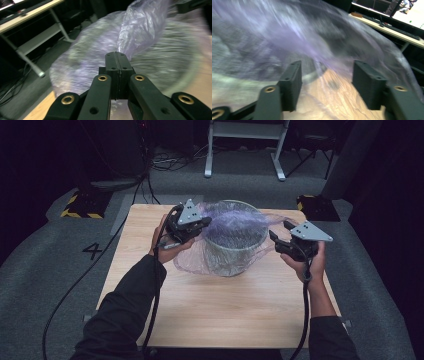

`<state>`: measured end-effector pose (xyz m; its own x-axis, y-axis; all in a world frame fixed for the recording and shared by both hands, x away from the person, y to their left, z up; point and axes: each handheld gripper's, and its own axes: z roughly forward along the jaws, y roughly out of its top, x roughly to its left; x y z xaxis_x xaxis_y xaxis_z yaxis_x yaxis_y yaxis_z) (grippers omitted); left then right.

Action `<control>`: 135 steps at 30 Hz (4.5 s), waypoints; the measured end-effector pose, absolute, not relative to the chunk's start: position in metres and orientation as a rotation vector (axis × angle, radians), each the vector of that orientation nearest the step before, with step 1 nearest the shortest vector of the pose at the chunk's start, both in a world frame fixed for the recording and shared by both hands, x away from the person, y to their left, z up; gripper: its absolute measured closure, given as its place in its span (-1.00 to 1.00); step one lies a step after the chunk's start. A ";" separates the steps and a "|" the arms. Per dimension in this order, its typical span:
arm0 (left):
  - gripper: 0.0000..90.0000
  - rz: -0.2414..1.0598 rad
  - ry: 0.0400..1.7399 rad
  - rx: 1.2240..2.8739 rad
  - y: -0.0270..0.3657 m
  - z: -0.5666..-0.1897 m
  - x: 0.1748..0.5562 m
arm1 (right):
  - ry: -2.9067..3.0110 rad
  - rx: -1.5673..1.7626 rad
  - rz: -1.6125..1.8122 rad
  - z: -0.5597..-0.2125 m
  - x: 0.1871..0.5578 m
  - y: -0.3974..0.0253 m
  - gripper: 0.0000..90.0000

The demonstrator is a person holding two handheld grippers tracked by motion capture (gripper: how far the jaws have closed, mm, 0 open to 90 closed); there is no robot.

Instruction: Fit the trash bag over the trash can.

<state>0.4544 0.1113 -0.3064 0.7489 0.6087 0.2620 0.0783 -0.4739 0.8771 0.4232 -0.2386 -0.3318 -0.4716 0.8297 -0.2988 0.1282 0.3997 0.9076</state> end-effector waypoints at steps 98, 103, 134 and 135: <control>1.00 0.388 0.401 2.122 0.116 -0.412 0.429 | 1.997 0.861 1.146 -0.350 0.488 -0.264 0.63; 1.00 0.377 0.403 2.185 0.120 -0.420 0.435 | 1.973 0.929 1.110 -0.354 0.503 -0.259 1.00; -0.63 0.379 0.484 1.908 0.185 -0.381 0.428 | 1.949 1.150 1.178 -0.387 0.520 -0.267 1.00; -0.61 0.401 0.511 1.898 0.185 -0.376 0.432 | 1.943 1.145 1.185 -0.386 0.520 -0.267 1.00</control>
